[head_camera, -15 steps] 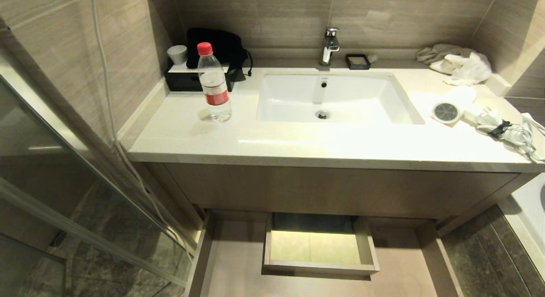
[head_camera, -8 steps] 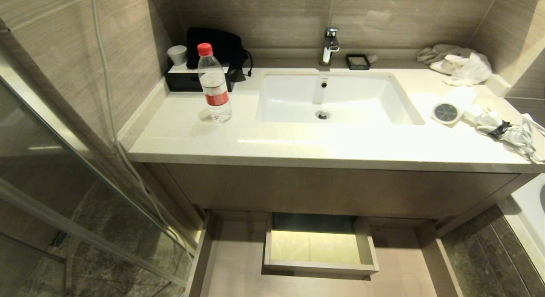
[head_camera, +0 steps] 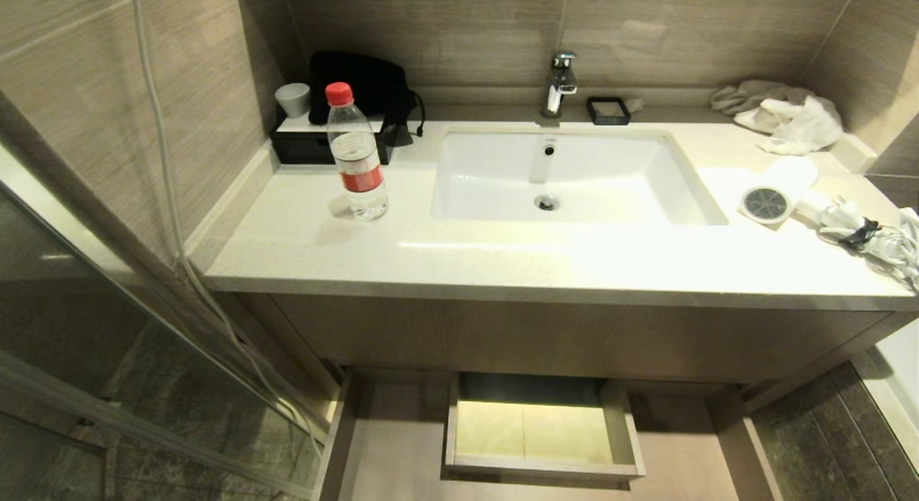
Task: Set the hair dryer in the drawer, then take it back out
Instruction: Pick up the hairdryer
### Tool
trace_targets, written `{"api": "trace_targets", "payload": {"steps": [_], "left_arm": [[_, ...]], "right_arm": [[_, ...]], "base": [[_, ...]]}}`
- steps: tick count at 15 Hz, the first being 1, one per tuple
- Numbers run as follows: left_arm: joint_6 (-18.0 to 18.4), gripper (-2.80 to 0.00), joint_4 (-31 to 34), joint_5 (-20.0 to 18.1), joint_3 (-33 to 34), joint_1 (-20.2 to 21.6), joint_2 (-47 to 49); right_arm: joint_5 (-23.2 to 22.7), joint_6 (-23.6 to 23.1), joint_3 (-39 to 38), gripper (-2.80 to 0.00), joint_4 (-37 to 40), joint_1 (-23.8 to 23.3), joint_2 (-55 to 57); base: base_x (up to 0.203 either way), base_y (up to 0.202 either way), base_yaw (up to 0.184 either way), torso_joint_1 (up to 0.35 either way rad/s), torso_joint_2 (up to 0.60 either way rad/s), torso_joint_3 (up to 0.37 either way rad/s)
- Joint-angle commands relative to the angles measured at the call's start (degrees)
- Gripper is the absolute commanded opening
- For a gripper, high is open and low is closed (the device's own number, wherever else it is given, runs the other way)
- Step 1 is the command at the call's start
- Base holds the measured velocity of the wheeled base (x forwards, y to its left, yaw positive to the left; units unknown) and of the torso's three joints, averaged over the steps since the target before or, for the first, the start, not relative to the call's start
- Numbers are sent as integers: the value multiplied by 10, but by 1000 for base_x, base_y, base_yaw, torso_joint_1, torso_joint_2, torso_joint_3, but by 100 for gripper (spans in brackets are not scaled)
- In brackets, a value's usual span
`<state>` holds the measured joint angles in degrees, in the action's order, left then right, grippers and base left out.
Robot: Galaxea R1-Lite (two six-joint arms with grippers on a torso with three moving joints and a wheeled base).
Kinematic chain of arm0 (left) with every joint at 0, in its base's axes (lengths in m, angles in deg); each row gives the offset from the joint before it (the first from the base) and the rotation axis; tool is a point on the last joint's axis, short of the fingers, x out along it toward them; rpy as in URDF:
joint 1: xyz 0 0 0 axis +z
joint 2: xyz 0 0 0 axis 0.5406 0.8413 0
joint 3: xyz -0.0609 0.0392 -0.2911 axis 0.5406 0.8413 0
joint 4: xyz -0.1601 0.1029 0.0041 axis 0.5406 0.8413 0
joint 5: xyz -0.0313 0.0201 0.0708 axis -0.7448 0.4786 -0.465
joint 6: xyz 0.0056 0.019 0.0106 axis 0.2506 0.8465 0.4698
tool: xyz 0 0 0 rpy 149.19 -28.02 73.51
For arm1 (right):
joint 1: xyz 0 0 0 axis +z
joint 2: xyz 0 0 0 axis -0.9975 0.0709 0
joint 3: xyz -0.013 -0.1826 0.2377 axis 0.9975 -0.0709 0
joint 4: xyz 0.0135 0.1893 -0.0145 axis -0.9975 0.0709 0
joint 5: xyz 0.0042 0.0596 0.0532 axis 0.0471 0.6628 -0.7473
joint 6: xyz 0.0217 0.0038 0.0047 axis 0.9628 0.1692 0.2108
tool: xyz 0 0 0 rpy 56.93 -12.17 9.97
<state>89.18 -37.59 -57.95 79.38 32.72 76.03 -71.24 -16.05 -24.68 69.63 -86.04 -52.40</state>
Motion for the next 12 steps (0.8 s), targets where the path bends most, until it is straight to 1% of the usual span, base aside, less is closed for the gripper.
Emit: {"api": "trace_targets", "payload": {"steps": [1, 7, 12], "left_arm": [[0, -280, 0, 0, 0, 0, 0], [0, -280, 0, 0, 0, 0, 0], [0, -280, 0, 0, 0, 0, 0]], "right_arm": [[-1, 0, -1, -280, 2, 0, 1], [-1, -1, -1, -280, 3, 0, 1], [-2, -1, -1, -280, 3, 0, 0]], "base": [[0, 0, 0, 332, -159, 175], [0, 0, 0, 363, -214, 153], [0, 0, 0, 382, -280, 89]]}}
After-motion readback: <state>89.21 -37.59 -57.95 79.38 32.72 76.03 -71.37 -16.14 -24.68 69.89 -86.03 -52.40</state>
